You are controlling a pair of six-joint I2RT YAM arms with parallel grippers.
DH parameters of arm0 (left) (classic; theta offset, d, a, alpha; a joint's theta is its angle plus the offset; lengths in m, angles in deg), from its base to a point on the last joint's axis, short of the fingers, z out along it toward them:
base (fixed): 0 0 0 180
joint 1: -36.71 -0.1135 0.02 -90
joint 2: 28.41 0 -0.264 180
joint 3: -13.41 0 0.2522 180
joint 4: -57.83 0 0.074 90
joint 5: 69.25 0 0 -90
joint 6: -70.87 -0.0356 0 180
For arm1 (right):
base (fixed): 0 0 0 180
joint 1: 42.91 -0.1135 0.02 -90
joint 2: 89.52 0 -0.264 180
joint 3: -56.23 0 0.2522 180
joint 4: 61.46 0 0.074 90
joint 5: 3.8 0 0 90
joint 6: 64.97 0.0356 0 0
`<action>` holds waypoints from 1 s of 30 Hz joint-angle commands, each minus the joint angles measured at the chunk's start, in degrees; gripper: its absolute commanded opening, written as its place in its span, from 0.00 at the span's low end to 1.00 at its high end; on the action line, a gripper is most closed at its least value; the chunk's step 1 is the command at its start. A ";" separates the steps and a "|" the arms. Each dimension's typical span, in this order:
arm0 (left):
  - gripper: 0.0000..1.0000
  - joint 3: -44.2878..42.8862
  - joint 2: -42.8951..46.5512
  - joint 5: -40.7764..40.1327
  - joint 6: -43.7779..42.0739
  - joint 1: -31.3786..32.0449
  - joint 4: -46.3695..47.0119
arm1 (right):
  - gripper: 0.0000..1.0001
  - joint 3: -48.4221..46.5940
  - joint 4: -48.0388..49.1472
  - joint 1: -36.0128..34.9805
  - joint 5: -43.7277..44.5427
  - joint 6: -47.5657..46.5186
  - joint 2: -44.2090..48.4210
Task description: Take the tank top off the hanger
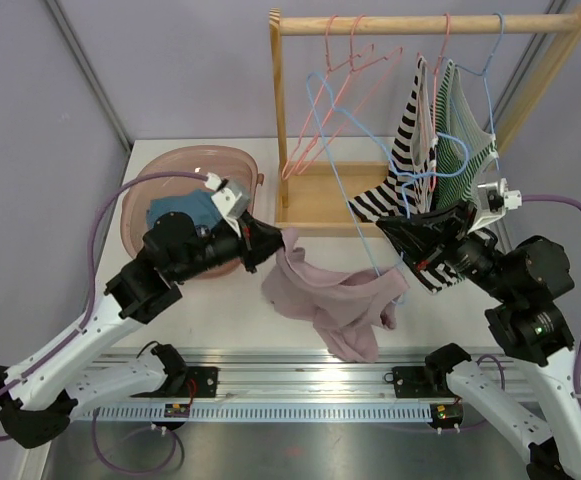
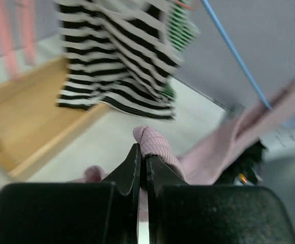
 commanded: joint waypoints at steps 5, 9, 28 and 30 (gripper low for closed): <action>0.00 6.10 1.68 13.52 -2.39 7.22 6.69 | 0.00 6.68 29.70 -0.06 14.63 6.06 2.63; 0.00 6.71 0.80 7.43 -2.05 7.75 2.21 | 0.00 8.85 24.67 -0.06 19.82 1.31 6.66; 0.10 7.77 -6.50 -12.07 4.37 8.01 -4.21 | 0.00 2.56 -10.98 -0.06 32.22 -5.12 7.74; 0.18 7.16 -6.94 -12.61 4.29 8.01 -5.71 | 0.00 -0.33 -14.32 -0.06 33.36 -5.12 4.07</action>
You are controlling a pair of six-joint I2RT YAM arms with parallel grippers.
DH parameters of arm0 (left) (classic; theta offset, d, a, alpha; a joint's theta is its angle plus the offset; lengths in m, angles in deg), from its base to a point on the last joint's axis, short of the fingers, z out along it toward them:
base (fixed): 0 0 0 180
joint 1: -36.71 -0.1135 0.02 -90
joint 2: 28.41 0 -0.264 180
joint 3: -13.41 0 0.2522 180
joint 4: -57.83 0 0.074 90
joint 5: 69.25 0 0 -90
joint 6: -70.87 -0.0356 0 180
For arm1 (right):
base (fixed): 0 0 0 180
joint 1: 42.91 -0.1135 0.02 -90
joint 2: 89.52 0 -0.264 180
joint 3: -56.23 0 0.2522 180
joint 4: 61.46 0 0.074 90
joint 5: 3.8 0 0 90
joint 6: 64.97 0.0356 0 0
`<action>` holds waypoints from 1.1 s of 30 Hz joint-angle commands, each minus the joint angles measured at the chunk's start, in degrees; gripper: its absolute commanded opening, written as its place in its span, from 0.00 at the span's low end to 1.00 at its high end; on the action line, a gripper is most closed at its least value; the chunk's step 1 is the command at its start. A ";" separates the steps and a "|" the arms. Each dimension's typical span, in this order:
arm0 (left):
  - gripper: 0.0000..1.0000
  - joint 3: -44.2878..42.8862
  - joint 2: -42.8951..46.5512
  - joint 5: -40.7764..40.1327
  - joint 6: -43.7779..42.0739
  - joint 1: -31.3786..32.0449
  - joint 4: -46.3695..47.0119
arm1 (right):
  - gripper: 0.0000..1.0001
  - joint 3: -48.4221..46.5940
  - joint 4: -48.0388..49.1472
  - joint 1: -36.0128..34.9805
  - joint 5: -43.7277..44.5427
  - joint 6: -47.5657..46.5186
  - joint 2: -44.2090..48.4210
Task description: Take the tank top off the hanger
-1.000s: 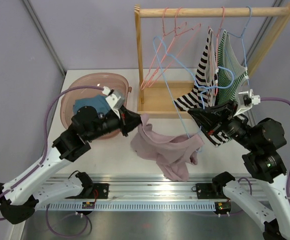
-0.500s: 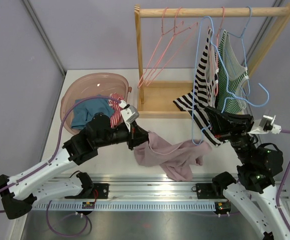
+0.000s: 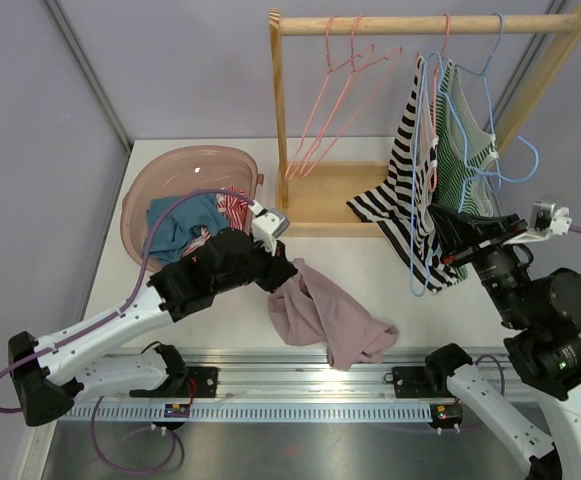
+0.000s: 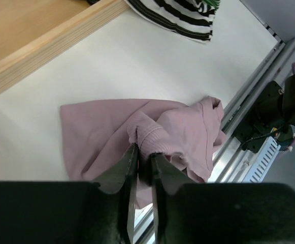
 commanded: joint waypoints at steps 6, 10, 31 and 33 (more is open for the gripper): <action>0.44 -4.90 0.41 -5.75 0.66 0.94 -4.57 | 0.00 -21.92 -24.36 -0.06 9.32 -1.42 -21.73; 0.59 -5.16 2.78 -8.39 0.83 1.20 -7.21 | 0.00 -33.97 -28.43 -0.15 12.49 -2.30 -31.58; 0.99 -4.46 12.71 -17.71 3.21 1.99 -19.43 | 0.00 -85.66 -44.07 1.34 14.17 -12.50 -75.26; 0.99 -3.94 12.98 -17.80 3.56 1.99 -19.60 | 0.00 -87.16 -44.43 2.04 13.99 -12.85 -77.64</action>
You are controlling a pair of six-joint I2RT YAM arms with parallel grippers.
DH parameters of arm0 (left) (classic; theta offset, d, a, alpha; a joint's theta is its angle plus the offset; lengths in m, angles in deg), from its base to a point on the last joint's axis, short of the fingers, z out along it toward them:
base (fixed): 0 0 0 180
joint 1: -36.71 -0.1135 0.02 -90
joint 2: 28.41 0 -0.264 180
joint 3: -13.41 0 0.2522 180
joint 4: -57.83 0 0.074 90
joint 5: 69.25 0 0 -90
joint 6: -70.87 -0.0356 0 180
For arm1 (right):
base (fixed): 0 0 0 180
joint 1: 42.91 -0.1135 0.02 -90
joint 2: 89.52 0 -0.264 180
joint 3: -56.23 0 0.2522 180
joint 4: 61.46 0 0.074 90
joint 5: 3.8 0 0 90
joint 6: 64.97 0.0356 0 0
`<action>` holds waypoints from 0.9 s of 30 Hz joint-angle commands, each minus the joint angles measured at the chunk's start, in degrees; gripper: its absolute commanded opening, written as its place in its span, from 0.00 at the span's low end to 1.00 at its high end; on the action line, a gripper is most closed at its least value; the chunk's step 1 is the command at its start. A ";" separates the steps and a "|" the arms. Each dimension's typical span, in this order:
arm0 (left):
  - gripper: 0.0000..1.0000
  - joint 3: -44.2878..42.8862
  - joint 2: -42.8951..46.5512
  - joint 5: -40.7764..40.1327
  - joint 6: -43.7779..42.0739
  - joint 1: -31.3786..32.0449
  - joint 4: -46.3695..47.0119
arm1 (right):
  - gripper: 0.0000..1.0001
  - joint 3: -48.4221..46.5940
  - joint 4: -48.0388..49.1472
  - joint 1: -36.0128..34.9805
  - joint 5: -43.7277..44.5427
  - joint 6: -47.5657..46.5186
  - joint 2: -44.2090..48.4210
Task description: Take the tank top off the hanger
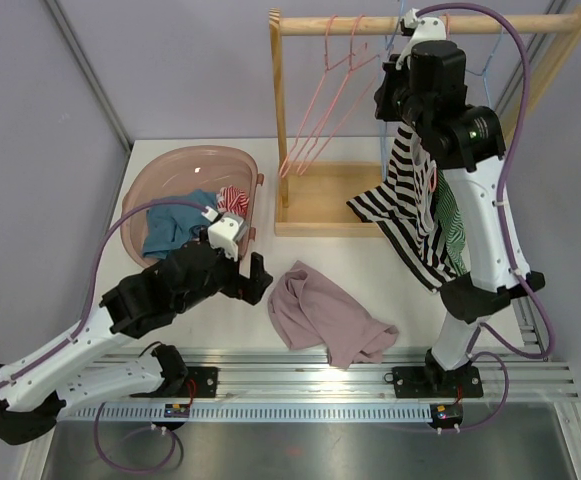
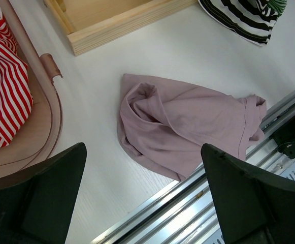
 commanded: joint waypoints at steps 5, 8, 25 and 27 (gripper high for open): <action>0.99 0.64 0.85 -1.10 1.22 0.44 0.68 | 0.00 -0.49 -1.55 2.22 -1.14 -1.26 -3.12; 0.99 1.17 0.06 0.22 1.48 0.70 2.17 | 0.00 1.44 -0.67 2.22 -1.67 -0.91 -1.63; 0.99 1.87 -19.53 -4.35 2.98 15.81 19.40 | 0.93 12.77 1.09 2.22 -5.01 0.76 17.06; 0.99 0.39 -24.62 -3.56 2.02 17.48 20.98 | 0.99 16.28 2.05 2.14 -5.80 1.72 20.85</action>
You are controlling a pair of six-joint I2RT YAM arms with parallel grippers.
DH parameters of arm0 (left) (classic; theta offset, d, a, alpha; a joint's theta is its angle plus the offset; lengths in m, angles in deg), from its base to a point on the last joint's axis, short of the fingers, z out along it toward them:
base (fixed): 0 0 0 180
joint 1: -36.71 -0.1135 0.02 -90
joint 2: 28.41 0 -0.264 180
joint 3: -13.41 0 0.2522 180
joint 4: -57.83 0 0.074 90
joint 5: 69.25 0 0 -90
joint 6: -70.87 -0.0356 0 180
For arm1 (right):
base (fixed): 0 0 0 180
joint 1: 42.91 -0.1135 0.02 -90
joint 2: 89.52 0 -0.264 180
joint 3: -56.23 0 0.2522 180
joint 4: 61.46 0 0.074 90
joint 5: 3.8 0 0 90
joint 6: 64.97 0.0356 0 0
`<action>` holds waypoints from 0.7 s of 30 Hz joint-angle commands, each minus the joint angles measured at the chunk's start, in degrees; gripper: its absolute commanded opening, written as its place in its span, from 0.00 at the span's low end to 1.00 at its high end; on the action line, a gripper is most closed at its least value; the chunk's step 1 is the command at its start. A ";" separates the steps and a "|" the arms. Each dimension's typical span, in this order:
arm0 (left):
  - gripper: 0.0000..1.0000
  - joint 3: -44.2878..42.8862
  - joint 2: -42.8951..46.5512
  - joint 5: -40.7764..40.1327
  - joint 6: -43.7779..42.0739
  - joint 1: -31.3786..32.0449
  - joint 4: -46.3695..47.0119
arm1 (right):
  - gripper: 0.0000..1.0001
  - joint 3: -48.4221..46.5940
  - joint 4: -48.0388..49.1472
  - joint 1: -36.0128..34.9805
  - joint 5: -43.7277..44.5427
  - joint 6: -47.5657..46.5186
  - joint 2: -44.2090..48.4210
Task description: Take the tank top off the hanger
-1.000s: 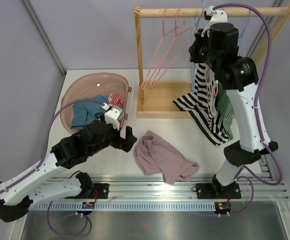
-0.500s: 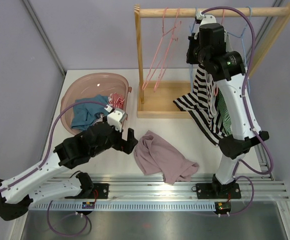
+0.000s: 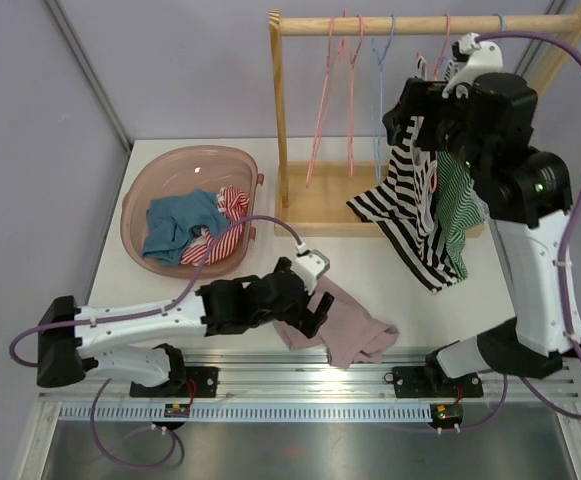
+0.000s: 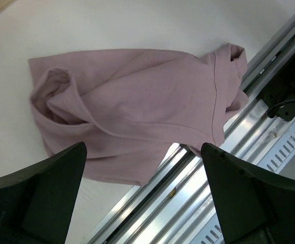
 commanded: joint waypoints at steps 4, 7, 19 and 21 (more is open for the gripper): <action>0.99 -6.87 -13.85 -1.19 -1.23 3.55 6.43 | 1.00 16.68 7.71 0.15 -5.62 3.48 18.62; 0.99 -8.72 -20.44 -0.31 -1.05 4.25 6.16 | 1.00 24.66 9.83 0.15 -9.40 4.63 25.93; 0.94 -7.23 -36.53 2.50 1.06 5.22 11.78 | 0.99 37.70 13.53 0.15 -26.10 5.86 40.45; 0.69 -6.44 -37.24 3.72 1.15 5.22 12.14 | 1.00 39.28 14.31 0.15 -26.28 5.95 42.38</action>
